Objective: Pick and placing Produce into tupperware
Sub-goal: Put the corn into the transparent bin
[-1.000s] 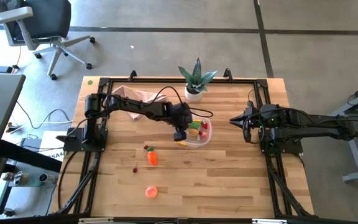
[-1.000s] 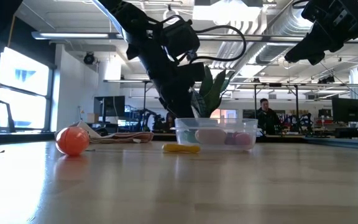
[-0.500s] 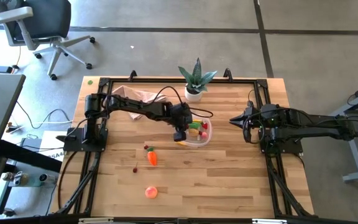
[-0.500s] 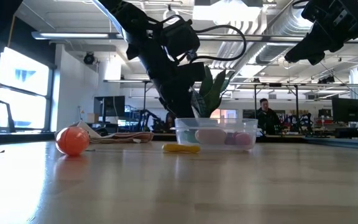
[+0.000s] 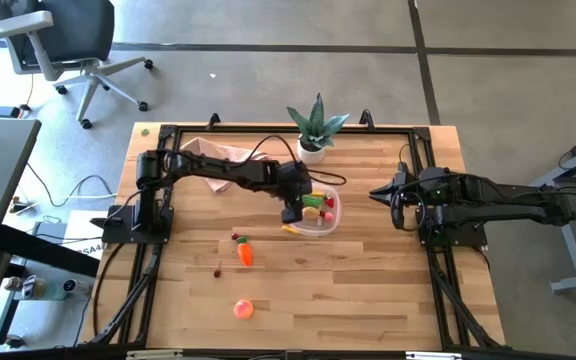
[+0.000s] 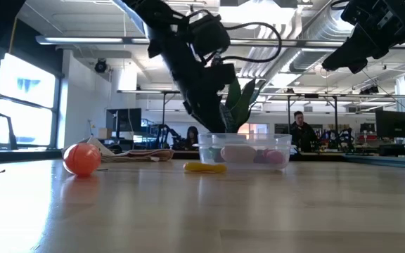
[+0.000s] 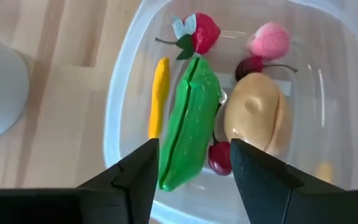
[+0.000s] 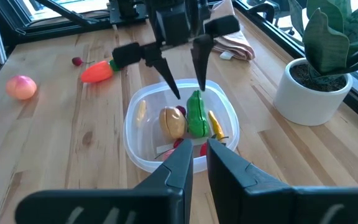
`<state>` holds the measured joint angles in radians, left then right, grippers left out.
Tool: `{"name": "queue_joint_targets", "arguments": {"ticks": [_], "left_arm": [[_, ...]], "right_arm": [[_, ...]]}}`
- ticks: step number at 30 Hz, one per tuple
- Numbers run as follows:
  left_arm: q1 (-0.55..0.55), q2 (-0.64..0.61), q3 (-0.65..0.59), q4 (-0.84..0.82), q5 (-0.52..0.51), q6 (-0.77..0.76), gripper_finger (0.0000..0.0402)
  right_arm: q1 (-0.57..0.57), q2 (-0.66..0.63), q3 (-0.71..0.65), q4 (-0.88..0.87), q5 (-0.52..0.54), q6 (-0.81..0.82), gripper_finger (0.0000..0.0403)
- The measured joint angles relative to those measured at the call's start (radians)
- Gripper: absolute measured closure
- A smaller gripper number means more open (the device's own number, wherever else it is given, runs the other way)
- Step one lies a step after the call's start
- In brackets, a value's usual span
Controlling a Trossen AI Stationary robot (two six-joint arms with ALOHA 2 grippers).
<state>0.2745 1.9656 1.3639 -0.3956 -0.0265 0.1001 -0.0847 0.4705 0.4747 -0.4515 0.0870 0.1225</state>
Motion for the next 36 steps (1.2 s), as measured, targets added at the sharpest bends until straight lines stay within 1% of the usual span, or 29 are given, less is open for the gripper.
{"name": "queue_joint_targets", "arguments": {"ticks": [6,10,15,18,20,23,25,29,32,36], "left_arm": [[-0.023,0.0,0.156,-0.287,-0.003,0.0,0.0222],[-0.062,-0.001,0.215,-0.437,-0.001,-0.001,0.0232],[-0.126,-0.018,0.185,-0.538,-0.001,-0.042,0.0241],[-0.167,-0.05,0.123,-0.559,0.0,-0.09,0.0246],[-0.198,-0.08,0.081,-0.532,-0.002,-0.125,0.0249],[-0.248,-0.133,0.017,-0.504,-0.044,-0.161,0.025],[-0.28,-0.166,-0.035,-0.418,-0.068,-0.17,0.025],[-0.323,-0.191,-0.133,-0.267,-0.07,-0.161,0.025],[-0.329,-0.191,-0.194,-0.178,-0.081,-0.181,0.025],[-0.325,-0.191,-0.267,-0.069,-0.129,-0.168,0.0252]], "right_arm": [[0.0,0.0,0.0,0.0,0.0,0.0,0.0367],[0.0,0.0,0.0,0.0,0.0,0.0,0.0367],[0.0,0.0,0.0,0.0,0.0,0.0,0.0367],[0.0,0.0,0.0,0.0,0.0,0.0,0.0367],[0.0,0.0,0.0,0.0,0.0,0.0,0.0367],[0.0,0.0,0.0,0.0,0.0,0.0,0.0367],[0.0,0.0,0.0,0.0,0.0,0.0,0.0367],[0.0,0.0,0.0,0.0,0.0,0.0,0.0367],[0.0,0.0,0.0,0.0,0.0,0.0,0.0367],[0.0,0.0,0.0,0.0,0.0,0.0,0.0367]]}}
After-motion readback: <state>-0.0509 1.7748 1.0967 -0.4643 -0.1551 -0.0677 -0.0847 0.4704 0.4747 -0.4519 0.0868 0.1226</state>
